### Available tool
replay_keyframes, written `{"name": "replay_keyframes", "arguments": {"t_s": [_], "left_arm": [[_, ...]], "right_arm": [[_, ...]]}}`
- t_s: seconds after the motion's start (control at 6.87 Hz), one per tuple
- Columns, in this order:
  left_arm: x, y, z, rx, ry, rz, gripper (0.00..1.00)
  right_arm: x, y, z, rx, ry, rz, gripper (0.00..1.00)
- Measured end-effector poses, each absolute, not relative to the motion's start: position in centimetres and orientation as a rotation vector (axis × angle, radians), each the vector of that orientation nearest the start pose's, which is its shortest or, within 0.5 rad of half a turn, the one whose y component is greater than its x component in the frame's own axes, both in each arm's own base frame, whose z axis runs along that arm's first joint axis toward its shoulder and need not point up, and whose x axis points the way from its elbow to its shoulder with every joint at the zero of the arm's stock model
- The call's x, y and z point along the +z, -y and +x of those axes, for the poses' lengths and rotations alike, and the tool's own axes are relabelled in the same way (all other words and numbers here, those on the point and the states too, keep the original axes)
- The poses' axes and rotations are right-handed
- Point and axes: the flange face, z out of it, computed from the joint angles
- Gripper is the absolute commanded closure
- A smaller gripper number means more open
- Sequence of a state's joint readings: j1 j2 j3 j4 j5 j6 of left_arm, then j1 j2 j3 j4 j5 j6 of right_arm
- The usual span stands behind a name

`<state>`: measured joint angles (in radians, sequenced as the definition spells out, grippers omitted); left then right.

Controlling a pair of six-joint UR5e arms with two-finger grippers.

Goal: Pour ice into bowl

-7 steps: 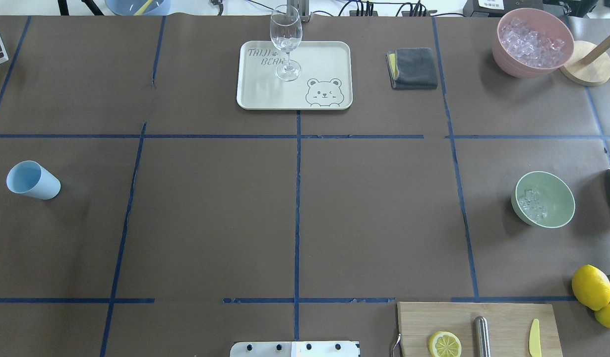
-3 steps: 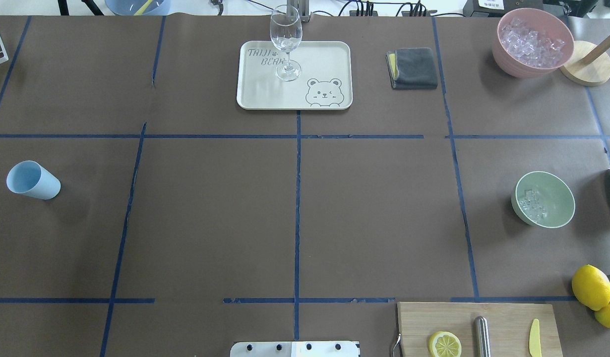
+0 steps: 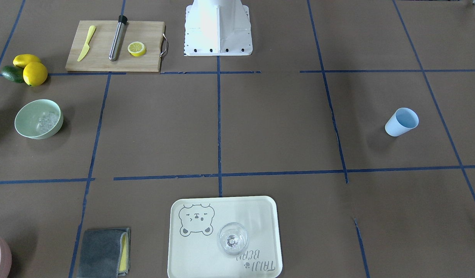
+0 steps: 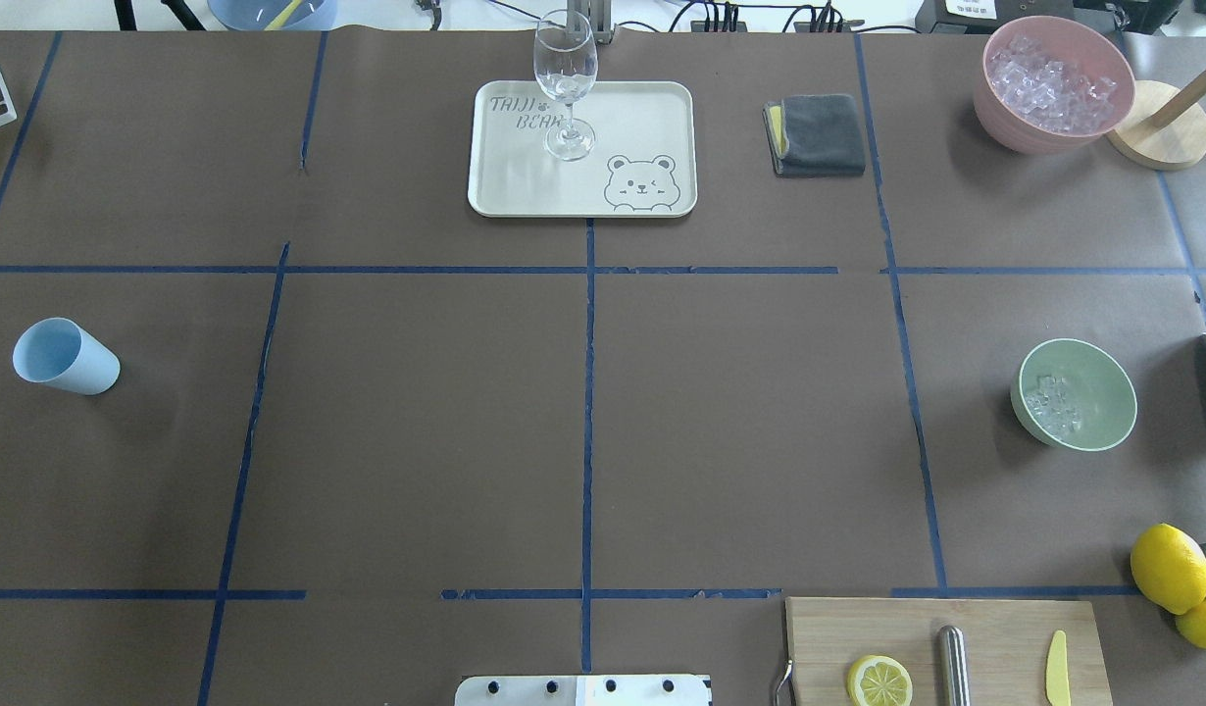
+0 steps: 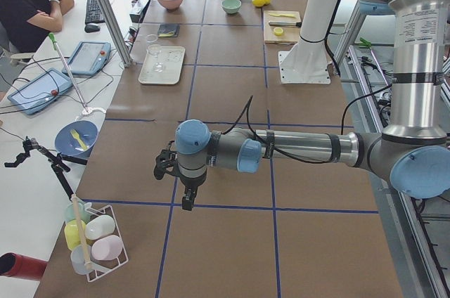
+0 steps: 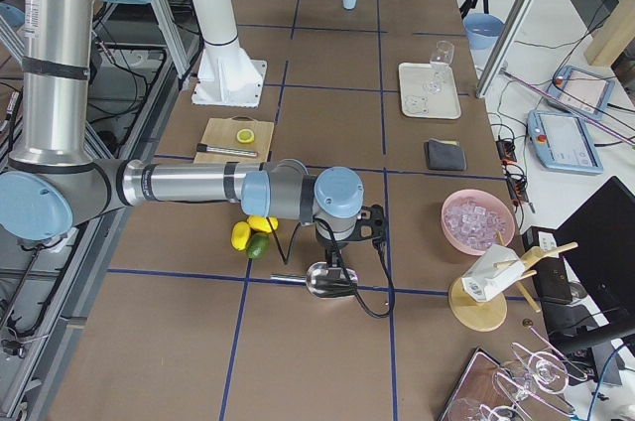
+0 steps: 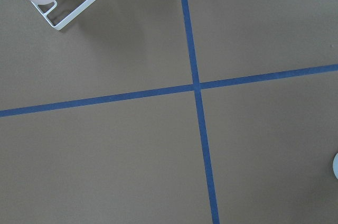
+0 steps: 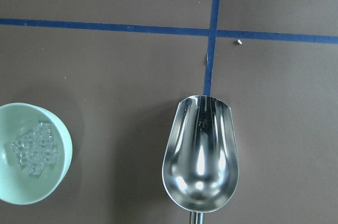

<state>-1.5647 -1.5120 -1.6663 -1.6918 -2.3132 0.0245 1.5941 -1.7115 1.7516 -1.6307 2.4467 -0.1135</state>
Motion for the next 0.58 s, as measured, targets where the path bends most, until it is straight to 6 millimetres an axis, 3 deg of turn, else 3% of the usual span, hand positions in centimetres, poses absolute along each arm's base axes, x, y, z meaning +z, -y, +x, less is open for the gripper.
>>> {"name": "replay_keyframes", "arguments": {"t_s": [0.15,0.58], "left_arm": [[62.88,47.75,-6.3,0.088,-0.739,0.158,0.0],[62.69,47.98,-6.32,0.09,-0.738,0.162,0.0]], "right_arm": [[64.52,43.22,6.71,-0.074,0.873,0.061,0.0],[64.8,43.62,6.72,-0.045,0.872,0.072,0.0]]}}
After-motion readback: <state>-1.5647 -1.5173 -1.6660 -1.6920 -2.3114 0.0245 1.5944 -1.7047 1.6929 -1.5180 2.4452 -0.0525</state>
